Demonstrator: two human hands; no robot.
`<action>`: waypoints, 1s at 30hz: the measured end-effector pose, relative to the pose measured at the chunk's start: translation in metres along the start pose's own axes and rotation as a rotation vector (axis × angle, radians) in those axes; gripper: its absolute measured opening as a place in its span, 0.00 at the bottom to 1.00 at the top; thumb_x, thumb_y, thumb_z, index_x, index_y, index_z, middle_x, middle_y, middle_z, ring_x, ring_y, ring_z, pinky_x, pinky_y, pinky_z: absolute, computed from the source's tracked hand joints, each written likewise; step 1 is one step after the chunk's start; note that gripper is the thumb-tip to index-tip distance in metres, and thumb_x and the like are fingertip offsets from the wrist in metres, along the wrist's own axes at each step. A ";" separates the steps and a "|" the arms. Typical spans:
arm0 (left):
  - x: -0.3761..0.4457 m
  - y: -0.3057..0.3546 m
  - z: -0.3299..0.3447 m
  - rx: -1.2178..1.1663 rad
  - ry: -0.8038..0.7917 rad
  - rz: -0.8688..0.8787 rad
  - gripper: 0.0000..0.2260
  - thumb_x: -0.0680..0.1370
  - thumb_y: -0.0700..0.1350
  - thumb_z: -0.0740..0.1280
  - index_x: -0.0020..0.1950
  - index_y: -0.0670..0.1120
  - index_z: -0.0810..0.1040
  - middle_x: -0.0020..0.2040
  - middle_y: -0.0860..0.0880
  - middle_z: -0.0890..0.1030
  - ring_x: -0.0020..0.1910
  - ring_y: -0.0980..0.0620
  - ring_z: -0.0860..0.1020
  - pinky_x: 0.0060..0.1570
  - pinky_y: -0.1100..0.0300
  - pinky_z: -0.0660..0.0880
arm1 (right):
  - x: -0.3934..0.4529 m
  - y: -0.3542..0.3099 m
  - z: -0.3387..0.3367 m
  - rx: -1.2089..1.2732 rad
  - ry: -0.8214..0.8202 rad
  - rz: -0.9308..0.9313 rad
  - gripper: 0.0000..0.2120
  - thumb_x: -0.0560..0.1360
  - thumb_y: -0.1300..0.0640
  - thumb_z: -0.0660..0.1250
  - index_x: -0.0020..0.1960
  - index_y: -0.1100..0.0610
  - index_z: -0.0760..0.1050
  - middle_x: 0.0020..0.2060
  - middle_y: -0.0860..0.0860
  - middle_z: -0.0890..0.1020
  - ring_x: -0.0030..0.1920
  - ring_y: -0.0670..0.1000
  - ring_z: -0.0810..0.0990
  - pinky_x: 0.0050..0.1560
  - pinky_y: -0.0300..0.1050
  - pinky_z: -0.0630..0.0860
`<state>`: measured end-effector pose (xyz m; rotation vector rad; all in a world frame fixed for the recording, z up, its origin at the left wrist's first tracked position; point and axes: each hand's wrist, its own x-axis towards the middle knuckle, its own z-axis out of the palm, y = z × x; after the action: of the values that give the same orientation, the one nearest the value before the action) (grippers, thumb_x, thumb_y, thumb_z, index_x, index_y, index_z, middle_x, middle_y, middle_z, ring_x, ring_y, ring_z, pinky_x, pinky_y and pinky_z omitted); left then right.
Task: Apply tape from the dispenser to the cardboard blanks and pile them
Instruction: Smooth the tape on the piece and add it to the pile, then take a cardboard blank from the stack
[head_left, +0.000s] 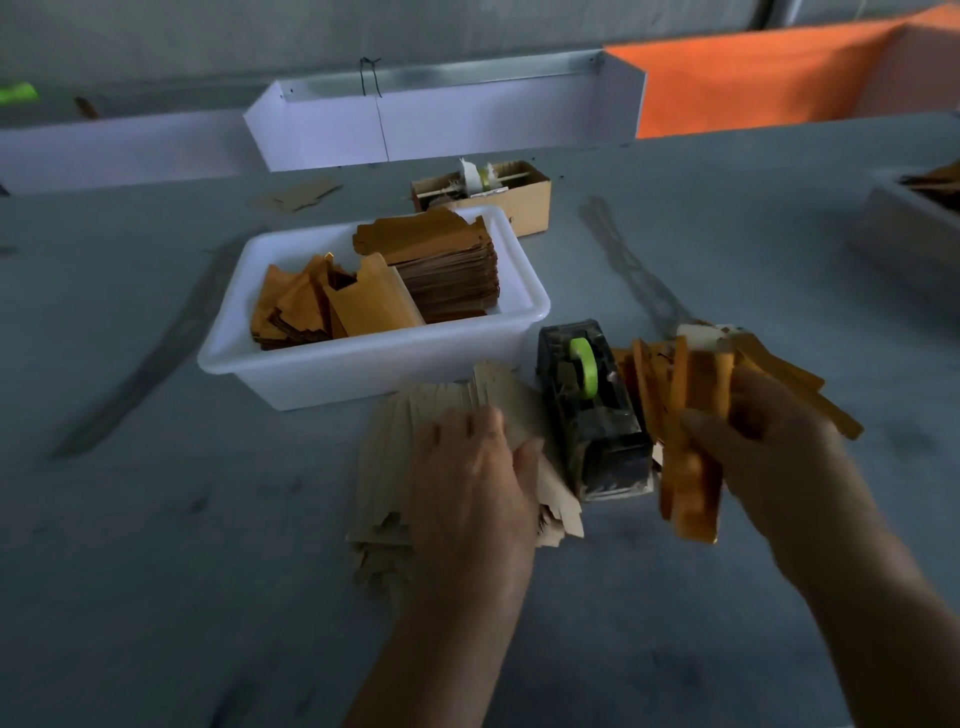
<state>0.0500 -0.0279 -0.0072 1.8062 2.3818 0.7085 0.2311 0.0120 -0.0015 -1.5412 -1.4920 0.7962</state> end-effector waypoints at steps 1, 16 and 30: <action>0.004 -0.002 0.004 0.115 -0.005 -0.035 0.17 0.78 0.59 0.59 0.58 0.48 0.72 0.55 0.50 0.74 0.54 0.52 0.70 0.49 0.61 0.67 | 0.009 0.005 -0.002 -0.117 0.067 -0.035 0.05 0.74 0.60 0.67 0.46 0.50 0.75 0.34 0.52 0.80 0.34 0.52 0.80 0.34 0.44 0.75; 0.031 -0.023 -0.013 -0.193 -0.141 -0.224 0.10 0.78 0.49 0.66 0.39 0.49 0.72 0.36 0.52 0.75 0.33 0.59 0.71 0.29 0.67 0.61 | 0.031 0.042 -0.002 -0.645 0.144 0.018 0.15 0.75 0.58 0.65 0.61 0.58 0.74 0.60 0.59 0.70 0.60 0.61 0.66 0.56 0.54 0.67; -0.001 -0.030 -0.046 -1.054 -0.367 -0.368 0.05 0.70 0.48 0.72 0.37 0.48 0.80 0.36 0.48 0.80 0.37 0.51 0.76 0.44 0.52 0.72 | -0.049 -0.026 0.036 0.367 -0.248 0.155 0.17 0.67 0.44 0.66 0.52 0.51 0.79 0.42 0.43 0.84 0.45 0.44 0.82 0.43 0.41 0.80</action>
<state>0.0087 -0.0494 0.0212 0.9135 1.5179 1.1374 0.1826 -0.0328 0.0000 -1.3248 -1.3147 1.3132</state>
